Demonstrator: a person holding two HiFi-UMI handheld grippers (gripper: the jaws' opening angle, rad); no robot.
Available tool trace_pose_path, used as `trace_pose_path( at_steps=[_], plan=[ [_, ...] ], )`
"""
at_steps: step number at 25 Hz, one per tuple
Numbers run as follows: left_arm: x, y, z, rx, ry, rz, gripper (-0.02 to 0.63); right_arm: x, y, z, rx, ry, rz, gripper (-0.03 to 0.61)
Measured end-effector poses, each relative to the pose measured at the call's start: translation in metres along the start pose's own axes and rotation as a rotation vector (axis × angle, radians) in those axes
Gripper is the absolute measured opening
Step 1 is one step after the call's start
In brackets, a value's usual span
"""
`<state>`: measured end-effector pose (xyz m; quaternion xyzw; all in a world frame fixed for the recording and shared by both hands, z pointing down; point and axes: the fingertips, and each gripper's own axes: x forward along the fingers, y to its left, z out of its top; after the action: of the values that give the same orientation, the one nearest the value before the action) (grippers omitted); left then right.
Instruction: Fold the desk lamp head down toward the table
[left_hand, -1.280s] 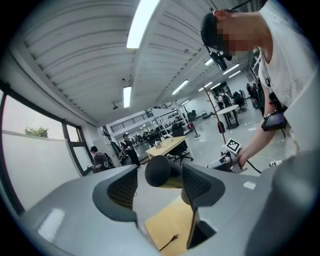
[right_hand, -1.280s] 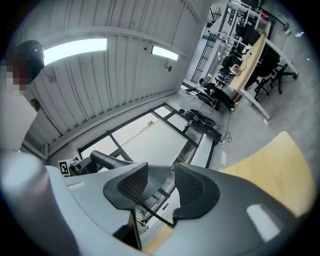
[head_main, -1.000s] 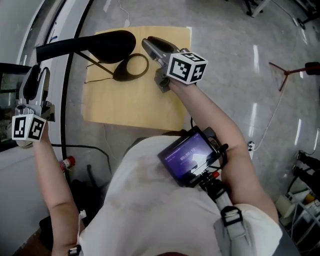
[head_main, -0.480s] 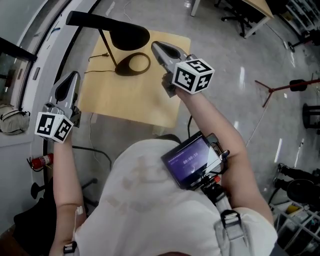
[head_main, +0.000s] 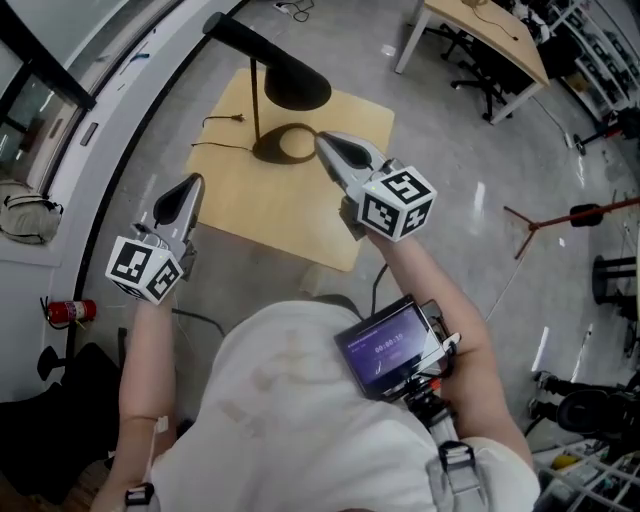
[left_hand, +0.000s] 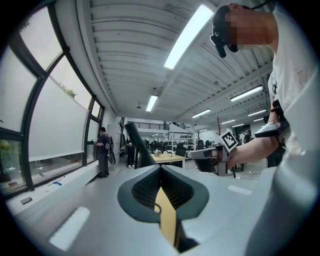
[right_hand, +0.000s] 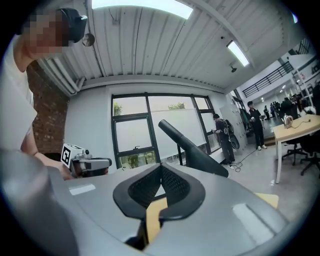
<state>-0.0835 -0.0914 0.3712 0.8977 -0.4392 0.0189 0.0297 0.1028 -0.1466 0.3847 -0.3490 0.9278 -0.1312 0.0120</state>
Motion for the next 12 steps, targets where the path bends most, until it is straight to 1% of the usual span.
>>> trace_pose_path(
  at_steps=[5, 9, 12],
  plan=[
    [-0.029, -0.003, -0.027, -0.062, 0.006, 0.013, 0.002, -0.017, 0.037, -0.031, -0.007, 0.026, 0.01, 0.011],
    [-0.049, -0.015, -0.05, -0.107, 0.012, 0.018, 0.002, -0.032, 0.059, -0.062, 0.036, 0.043, 0.003, 0.011],
    [-0.057, -0.017, -0.058, -0.103, 0.011, 0.047, 0.002, -0.036, 0.066, -0.074, 0.047, 0.052, -0.004, 0.011]
  ],
)
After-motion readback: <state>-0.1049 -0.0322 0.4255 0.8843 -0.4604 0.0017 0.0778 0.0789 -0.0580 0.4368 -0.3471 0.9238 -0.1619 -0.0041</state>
